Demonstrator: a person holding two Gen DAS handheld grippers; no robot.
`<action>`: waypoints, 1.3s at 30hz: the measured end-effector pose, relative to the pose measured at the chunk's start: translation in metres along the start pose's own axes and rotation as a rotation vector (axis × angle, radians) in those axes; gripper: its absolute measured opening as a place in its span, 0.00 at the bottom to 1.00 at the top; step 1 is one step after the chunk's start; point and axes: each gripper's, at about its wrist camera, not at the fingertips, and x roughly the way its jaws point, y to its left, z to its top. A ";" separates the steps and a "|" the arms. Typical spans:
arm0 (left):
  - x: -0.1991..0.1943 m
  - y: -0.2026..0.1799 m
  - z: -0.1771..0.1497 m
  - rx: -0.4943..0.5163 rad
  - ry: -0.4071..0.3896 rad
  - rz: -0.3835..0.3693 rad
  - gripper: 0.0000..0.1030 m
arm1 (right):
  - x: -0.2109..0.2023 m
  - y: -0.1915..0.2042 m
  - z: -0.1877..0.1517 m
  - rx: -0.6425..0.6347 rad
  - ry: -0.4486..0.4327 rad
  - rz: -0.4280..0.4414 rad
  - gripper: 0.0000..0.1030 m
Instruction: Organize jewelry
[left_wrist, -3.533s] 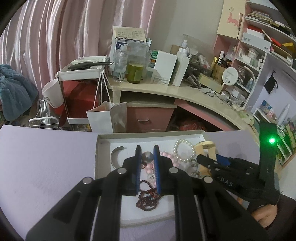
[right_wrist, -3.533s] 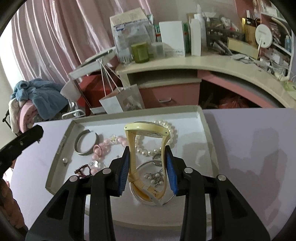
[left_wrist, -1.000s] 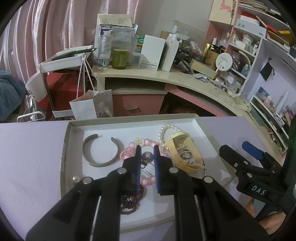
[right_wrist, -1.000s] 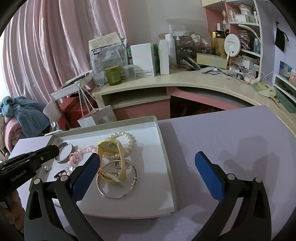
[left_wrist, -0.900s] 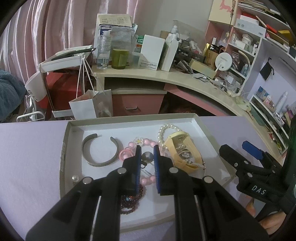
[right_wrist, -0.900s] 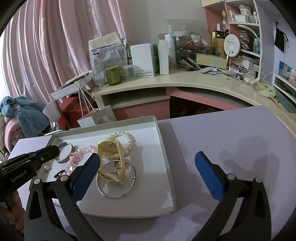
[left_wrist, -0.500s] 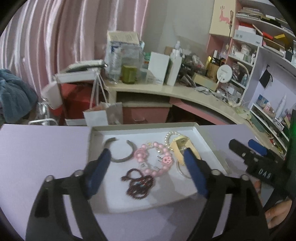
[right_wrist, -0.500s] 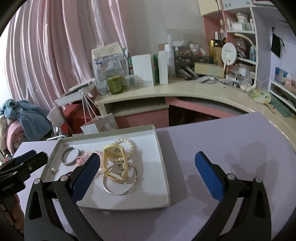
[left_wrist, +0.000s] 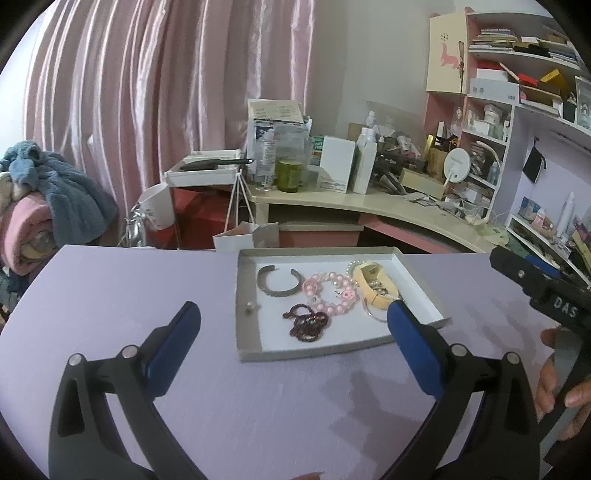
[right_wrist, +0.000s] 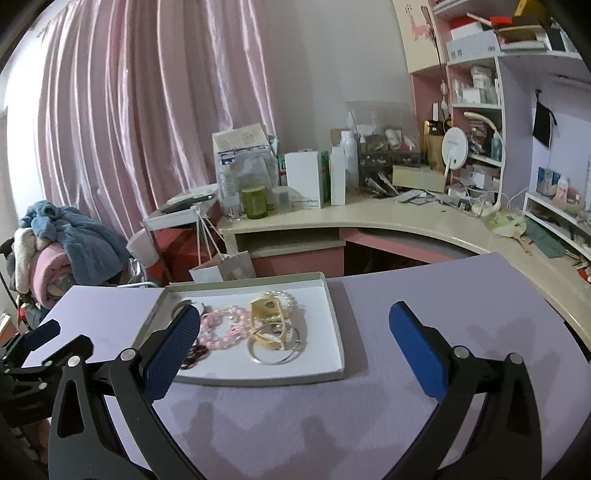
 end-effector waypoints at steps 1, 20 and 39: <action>-0.006 0.000 -0.002 0.000 -0.007 0.008 0.98 | -0.003 0.003 -0.002 -0.008 0.003 -0.002 0.99; -0.025 0.010 -0.035 -0.032 -0.055 0.083 0.98 | -0.013 0.024 -0.043 -0.042 -0.015 0.039 0.99; 0.008 0.012 -0.039 -0.036 -0.087 0.039 0.98 | 0.009 0.019 -0.048 -0.027 -0.046 0.093 0.99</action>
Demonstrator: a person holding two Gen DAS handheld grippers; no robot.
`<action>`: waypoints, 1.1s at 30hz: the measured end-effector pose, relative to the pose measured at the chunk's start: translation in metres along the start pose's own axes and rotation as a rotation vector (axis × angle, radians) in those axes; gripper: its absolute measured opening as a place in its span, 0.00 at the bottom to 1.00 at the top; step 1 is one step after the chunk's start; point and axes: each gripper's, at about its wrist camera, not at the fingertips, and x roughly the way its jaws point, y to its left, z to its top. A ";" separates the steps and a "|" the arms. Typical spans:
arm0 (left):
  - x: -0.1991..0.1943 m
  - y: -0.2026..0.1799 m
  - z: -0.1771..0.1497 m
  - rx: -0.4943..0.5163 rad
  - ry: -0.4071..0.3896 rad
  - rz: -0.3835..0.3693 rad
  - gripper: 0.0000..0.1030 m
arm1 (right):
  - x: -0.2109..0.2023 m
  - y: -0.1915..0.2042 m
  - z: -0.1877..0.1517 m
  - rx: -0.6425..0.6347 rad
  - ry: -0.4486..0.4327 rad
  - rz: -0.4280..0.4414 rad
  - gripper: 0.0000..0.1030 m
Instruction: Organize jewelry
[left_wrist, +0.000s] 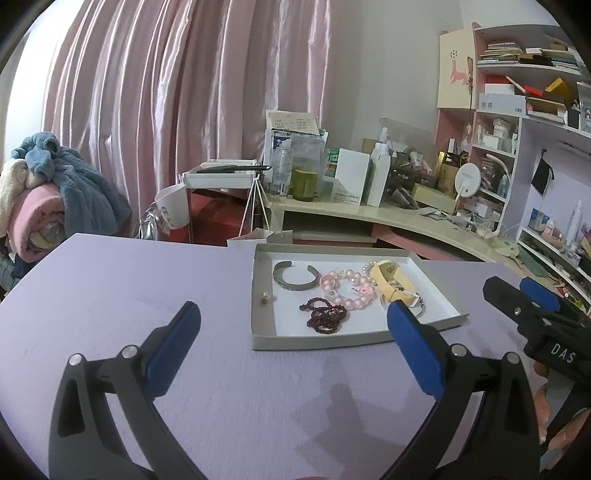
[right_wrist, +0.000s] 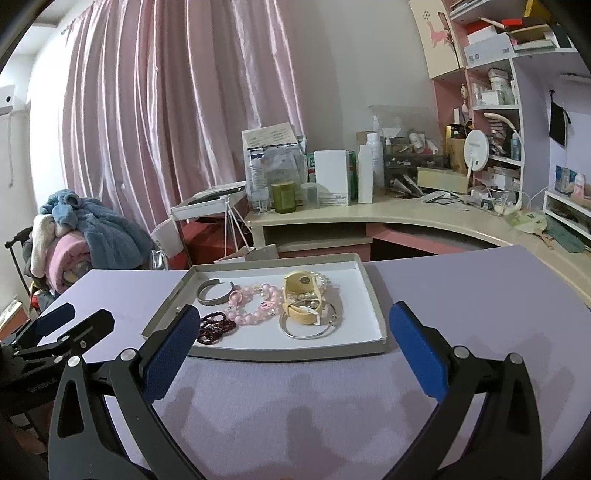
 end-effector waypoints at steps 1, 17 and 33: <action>0.000 0.000 0.000 -0.002 0.000 0.000 0.98 | 0.000 0.001 -0.001 -0.002 -0.001 0.003 0.99; -0.002 0.000 -0.005 0.003 -0.016 -0.005 0.98 | -0.003 0.002 -0.002 0.000 -0.013 0.017 0.99; 0.002 -0.006 -0.005 0.002 -0.005 -0.052 0.98 | -0.003 0.003 -0.005 0.007 -0.007 0.008 0.99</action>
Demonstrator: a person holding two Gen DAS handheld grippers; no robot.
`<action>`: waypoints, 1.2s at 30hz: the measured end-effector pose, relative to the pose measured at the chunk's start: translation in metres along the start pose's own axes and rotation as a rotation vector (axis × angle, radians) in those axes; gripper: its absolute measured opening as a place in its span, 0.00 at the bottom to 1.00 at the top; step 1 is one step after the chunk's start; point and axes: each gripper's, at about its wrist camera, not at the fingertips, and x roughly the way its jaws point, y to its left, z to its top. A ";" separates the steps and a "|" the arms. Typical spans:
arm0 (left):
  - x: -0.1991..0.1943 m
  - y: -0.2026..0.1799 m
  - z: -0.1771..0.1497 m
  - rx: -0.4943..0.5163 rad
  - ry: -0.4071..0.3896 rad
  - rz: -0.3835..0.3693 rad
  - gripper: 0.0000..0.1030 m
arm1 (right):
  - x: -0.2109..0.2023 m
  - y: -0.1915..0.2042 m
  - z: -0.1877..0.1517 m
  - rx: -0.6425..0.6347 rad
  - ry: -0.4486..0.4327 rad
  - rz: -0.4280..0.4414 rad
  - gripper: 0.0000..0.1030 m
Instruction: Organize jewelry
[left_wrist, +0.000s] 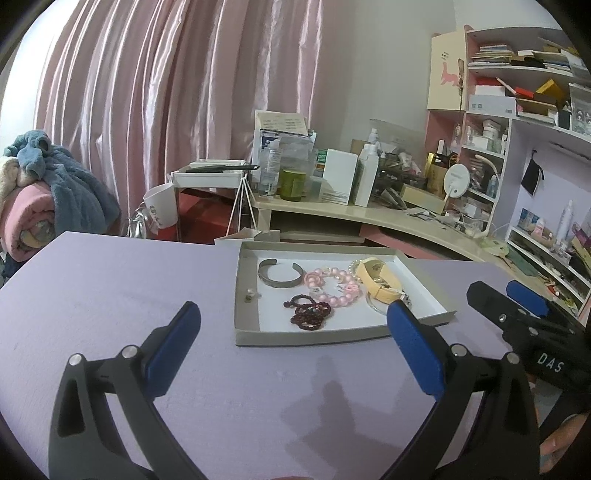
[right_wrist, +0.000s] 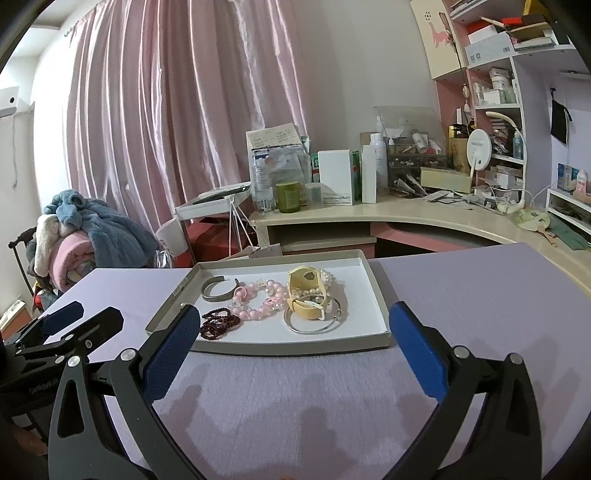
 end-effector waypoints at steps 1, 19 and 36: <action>0.000 -0.001 0.000 0.002 0.000 -0.002 0.98 | 0.000 -0.001 0.000 0.000 0.000 0.000 0.99; 0.004 0.000 -0.002 0.008 0.009 -0.024 0.98 | 0.001 -0.001 -0.004 -0.005 0.003 0.007 0.99; 0.005 0.000 -0.002 0.010 0.010 -0.025 0.98 | 0.001 -0.001 -0.003 -0.005 0.002 0.005 0.99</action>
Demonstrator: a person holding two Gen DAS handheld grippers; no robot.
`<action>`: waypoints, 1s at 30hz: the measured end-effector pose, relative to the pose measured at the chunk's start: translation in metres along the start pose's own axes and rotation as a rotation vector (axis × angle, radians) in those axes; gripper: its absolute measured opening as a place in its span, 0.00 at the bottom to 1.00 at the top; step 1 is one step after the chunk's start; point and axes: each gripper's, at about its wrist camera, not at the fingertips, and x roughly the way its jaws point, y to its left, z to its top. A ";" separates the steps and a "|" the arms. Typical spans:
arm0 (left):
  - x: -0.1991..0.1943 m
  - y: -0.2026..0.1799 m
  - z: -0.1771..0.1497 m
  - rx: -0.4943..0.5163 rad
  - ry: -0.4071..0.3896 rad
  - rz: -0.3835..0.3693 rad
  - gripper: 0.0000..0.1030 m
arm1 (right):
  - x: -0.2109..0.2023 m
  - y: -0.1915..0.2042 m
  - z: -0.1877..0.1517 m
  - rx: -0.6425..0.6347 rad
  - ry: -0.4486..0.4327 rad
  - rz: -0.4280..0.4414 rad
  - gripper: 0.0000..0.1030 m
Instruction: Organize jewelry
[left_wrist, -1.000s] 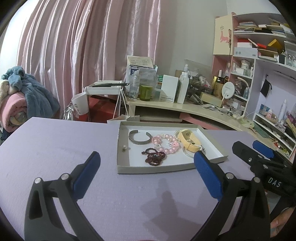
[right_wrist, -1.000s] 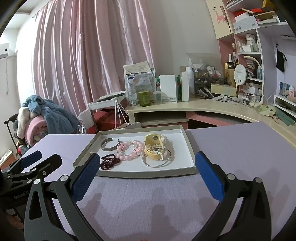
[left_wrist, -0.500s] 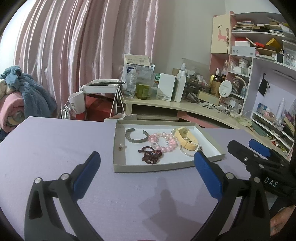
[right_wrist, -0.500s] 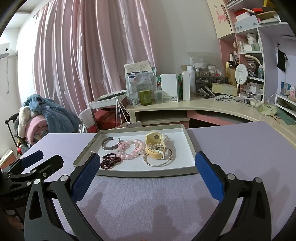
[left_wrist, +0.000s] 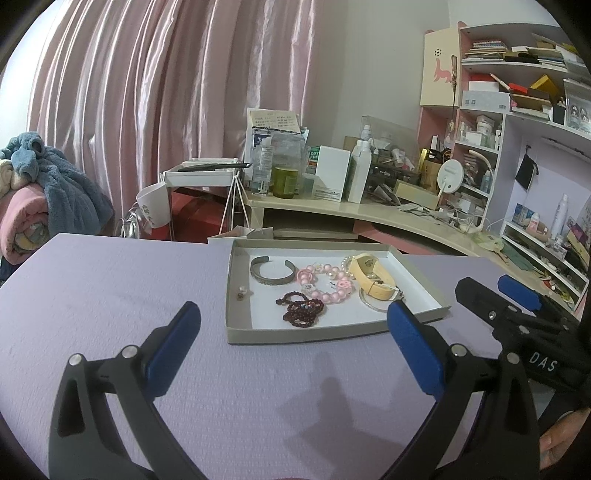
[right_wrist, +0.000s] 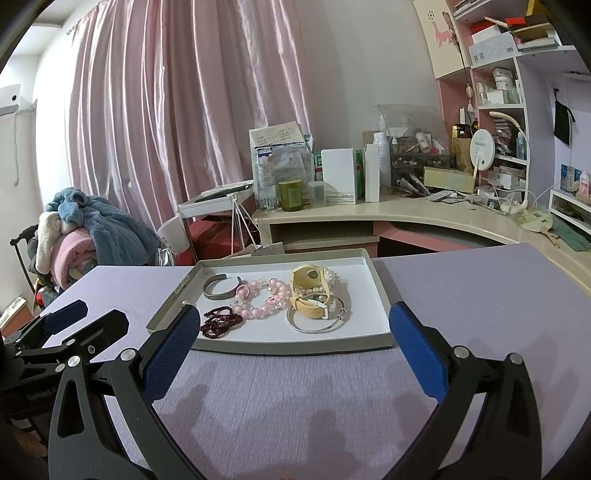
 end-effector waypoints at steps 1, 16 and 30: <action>0.000 0.000 0.000 0.000 -0.001 0.001 0.98 | 0.000 0.000 0.000 0.000 0.001 0.001 0.99; 0.002 0.002 -0.001 0.004 0.001 0.002 0.98 | 0.001 0.003 -0.001 -0.005 0.001 0.001 0.99; 0.003 0.002 0.000 0.004 0.002 0.000 0.98 | 0.002 0.004 -0.001 -0.005 0.000 0.000 0.99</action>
